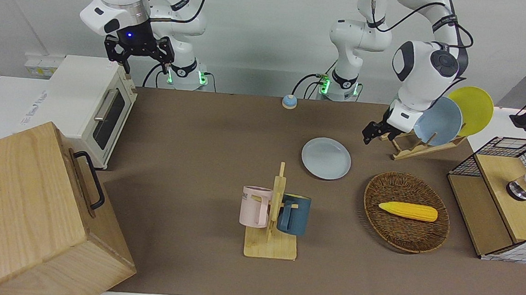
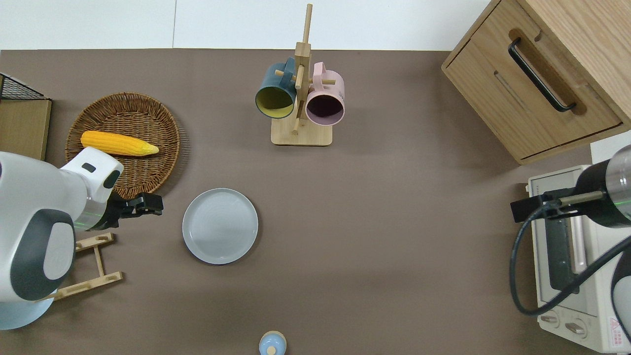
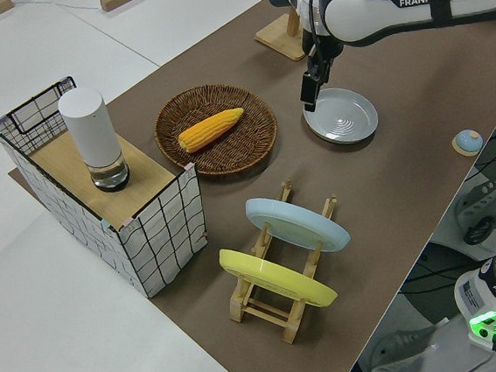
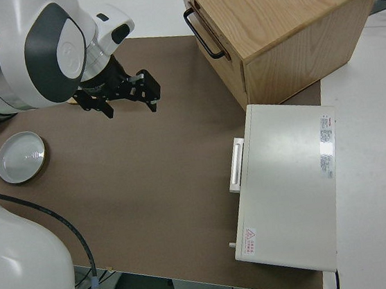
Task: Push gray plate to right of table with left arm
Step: 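Move the left gripper to the near edge of the gray plate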
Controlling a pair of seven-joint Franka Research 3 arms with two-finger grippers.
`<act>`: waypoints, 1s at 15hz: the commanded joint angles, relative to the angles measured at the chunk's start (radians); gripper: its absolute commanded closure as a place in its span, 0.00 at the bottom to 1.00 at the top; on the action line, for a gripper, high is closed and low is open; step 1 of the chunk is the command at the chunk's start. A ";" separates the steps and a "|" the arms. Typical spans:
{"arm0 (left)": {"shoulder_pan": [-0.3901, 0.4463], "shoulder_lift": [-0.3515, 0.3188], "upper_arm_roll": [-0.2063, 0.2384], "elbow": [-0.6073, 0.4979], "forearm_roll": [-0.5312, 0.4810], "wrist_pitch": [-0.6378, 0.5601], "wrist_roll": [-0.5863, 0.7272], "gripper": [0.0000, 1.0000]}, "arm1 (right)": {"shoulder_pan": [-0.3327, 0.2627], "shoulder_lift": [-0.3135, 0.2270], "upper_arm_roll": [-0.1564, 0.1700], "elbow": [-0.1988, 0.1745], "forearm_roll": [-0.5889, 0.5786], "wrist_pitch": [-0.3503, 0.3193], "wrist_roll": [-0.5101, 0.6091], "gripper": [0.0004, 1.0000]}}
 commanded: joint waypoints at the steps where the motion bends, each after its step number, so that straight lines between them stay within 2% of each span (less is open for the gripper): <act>1: -0.005 0.034 -0.006 -0.081 -0.046 0.103 -0.006 0.01 | -0.008 -0.010 0.005 -0.004 0.001 -0.012 -0.008 0.00; 10: -0.014 0.089 -0.040 -0.207 -0.089 0.255 0.008 0.10 | -0.008 -0.010 0.005 -0.004 -0.001 -0.012 -0.008 0.00; 15: -0.039 0.121 -0.072 -0.210 -0.090 0.272 0.017 0.26 | -0.008 -0.010 0.005 -0.004 -0.001 -0.012 -0.008 0.00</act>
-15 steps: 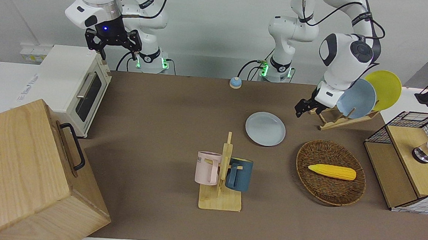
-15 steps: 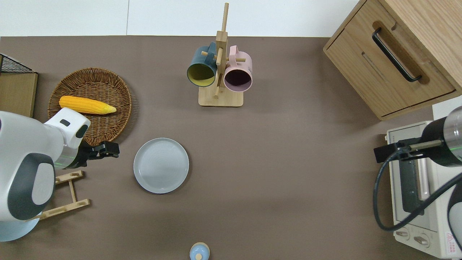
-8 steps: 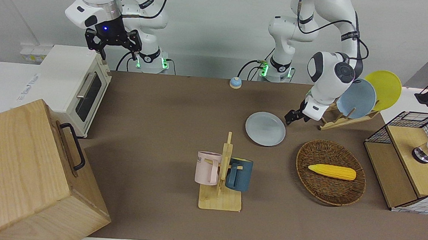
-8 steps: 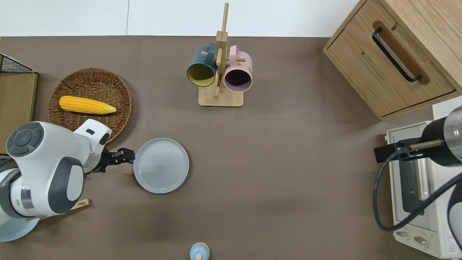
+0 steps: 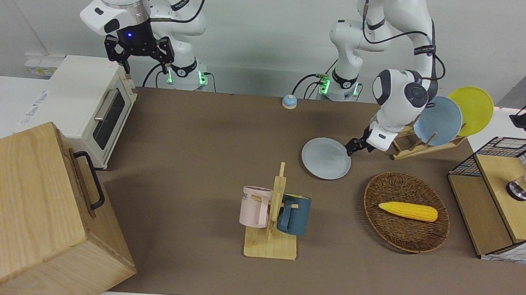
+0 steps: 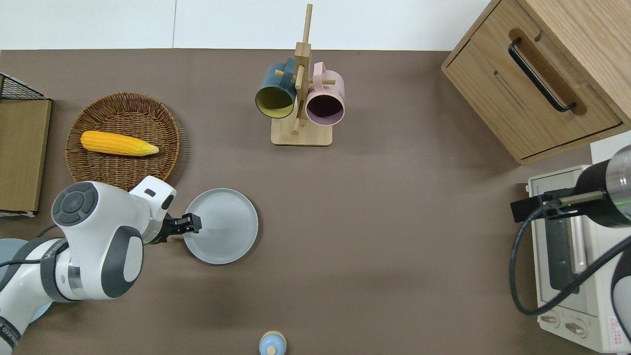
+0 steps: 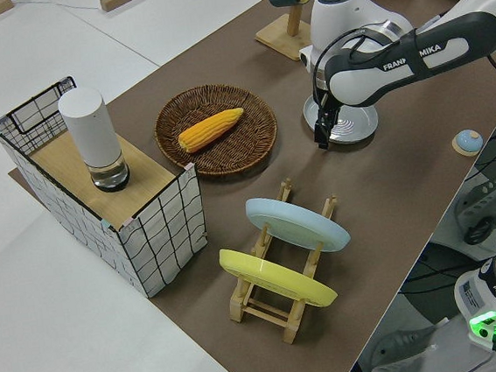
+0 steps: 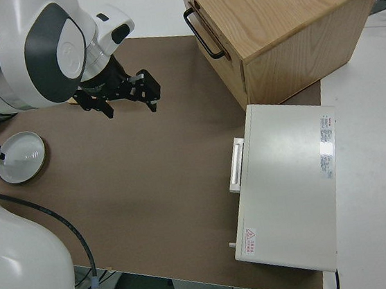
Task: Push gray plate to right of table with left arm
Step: 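Move the left gripper to the near edge of the gray plate, then push the gray plate with the left gripper away from the left arm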
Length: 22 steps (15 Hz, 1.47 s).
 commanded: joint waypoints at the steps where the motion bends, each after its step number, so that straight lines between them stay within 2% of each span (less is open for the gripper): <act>1: -0.024 0.024 -0.019 -0.016 -0.015 0.036 0.015 0.31 | -0.008 -0.010 0.005 -0.004 -0.001 -0.012 -0.008 0.00; 5: -0.024 0.029 -0.021 -0.017 -0.015 0.047 0.018 0.65 | -0.008 -0.010 0.005 -0.004 0.001 -0.012 -0.008 0.00; 8: -0.021 0.031 -0.019 -0.017 -0.015 0.047 0.036 0.82 | -0.008 -0.010 0.005 -0.004 -0.001 -0.012 -0.008 0.00; 10: -0.022 0.031 -0.021 -0.016 -0.015 0.047 0.037 0.97 | -0.008 -0.010 0.005 -0.004 0.001 -0.012 -0.008 0.00; 15: -0.024 0.034 -0.022 -0.014 -0.019 0.049 0.037 1.00 | -0.008 -0.010 0.005 -0.004 -0.001 -0.012 -0.008 0.00; 18: -0.030 0.034 -0.068 -0.013 -0.090 0.053 0.032 1.00 | -0.008 -0.010 0.005 -0.004 -0.001 -0.012 -0.008 0.00; 22: -0.030 0.035 -0.122 -0.013 -0.120 0.079 -0.023 1.00 | -0.008 -0.010 0.005 -0.004 0.001 -0.012 -0.008 0.00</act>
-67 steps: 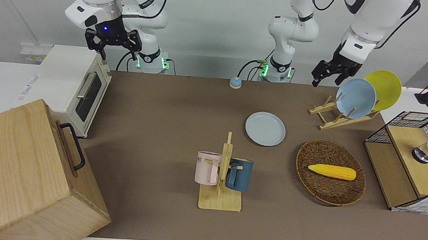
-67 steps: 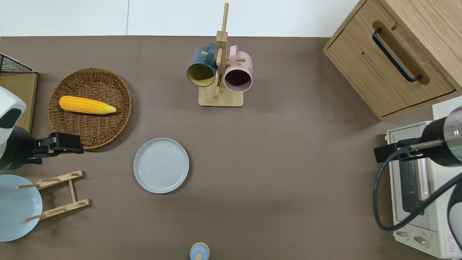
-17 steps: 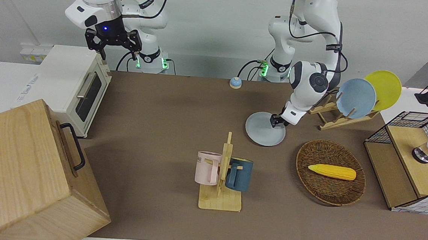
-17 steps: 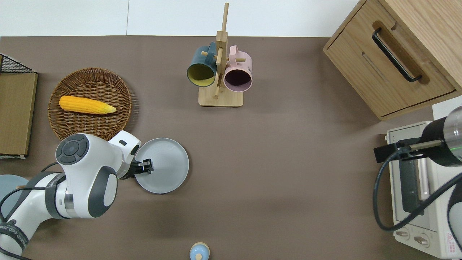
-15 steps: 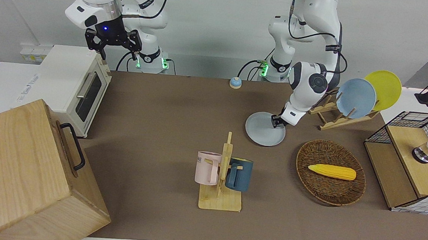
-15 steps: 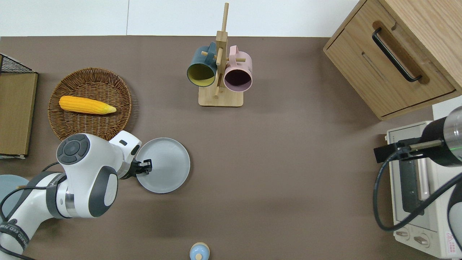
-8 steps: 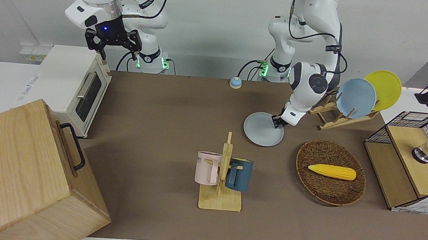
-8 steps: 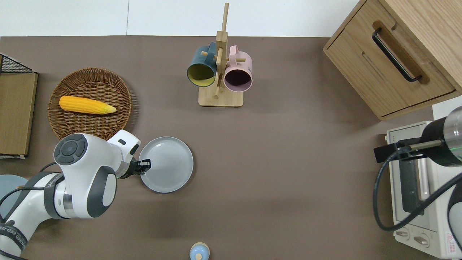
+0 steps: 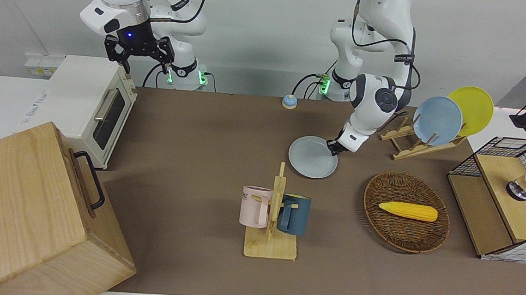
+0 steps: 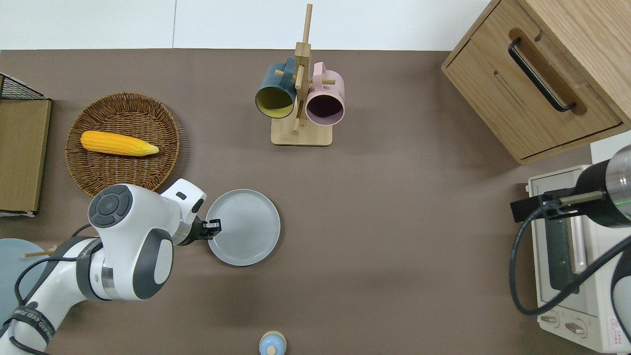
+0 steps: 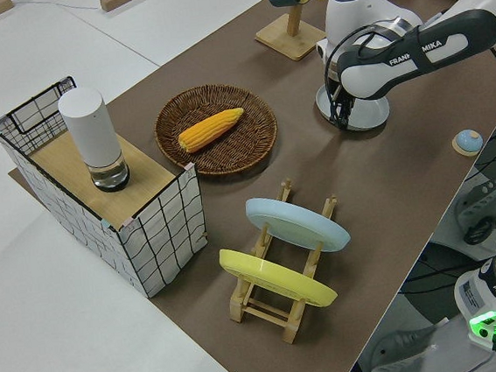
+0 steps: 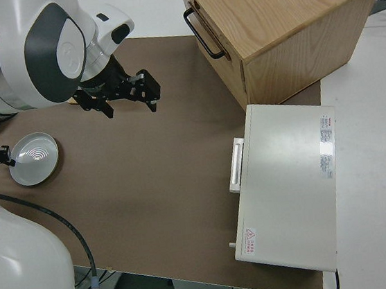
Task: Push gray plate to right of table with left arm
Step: 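Push the gray plate with the left gripper away from the left arm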
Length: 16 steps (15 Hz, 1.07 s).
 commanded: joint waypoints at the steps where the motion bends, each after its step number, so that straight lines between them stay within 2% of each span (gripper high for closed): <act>1: -0.013 0.010 -0.052 -0.014 -0.042 0.059 -0.069 1.00 | -0.008 -0.010 0.005 -0.004 -0.001 -0.012 -0.008 0.00; 4: -0.028 0.027 -0.112 -0.011 -0.043 0.102 -0.162 1.00 | -0.008 -0.010 0.005 -0.004 0.001 -0.012 -0.008 0.00; 10: -0.028 0.081 -0.262 0.006 -0.043 0.220 -0.337 1.00 | -0.008 -0.010 0.005 -0.004 0.001 -0.012 -0.008 0.00; 12: -0.036 0.098 -0.279 0.006 -0.043 0.254 -0.362 1.00 | -0.008 -0.010 0.005 -0.004 -0.001 -0.012 -0.008 0.00; 16: -0.091 0.102 -0.282 0.027 -0.043 0.268 -0.438 1.00 | -0.008 -0.010 0.005 -0.004 0.001 -0.012 -0.008 0.00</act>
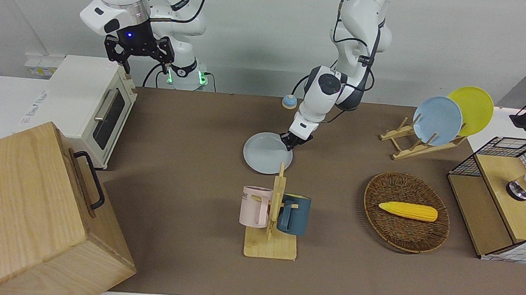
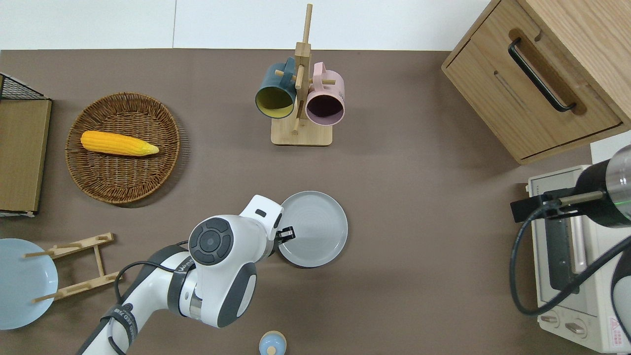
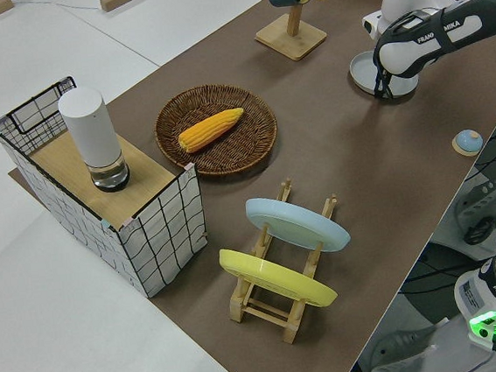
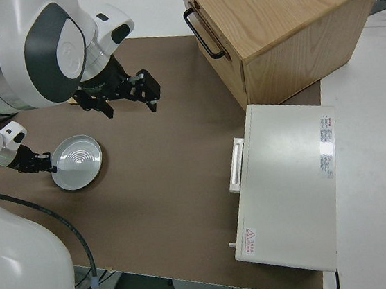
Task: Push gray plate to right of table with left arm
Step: 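Push the gray plate with the left gripper away from the left arm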
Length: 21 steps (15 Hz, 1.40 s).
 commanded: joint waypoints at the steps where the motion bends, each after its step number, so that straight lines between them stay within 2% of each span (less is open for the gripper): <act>1: -0.056 0.054 -0.001 0.029 -0.011 0.049 -0.078 1.00 | -0.008 -0.010 0.005 -0.004 0.001 -0.012 -0.008 0.00; 9: -0.154 0.106 -0.008 0.070 -0.011 0.135 -0.182 1.00 | -0.008 -0.010 0.005 -0.004 -0.001 -0.012 -0.008 0.00; 12: -0.193 0.155 -0.008 0.104 -0.010 0.161 -0.216 1.00 | -0.008 -0.010 0.005 -0.004 0.001 -0.012 -0.008 0.00; 19: -0.242 0.182 -0.008 0.145 -0.010 0.177 -0.285 1.00 | -0.008 -0.010 0.005 -0.004 0.001 -0.012 -0.008 0.00; 21: -0.250 0.184 -0.008 0.154 -0.010 0.177 -0.289 0.95 | -0.008 -0.010 0.005 -0.004 -0.001 -0.012 -0.008 0.00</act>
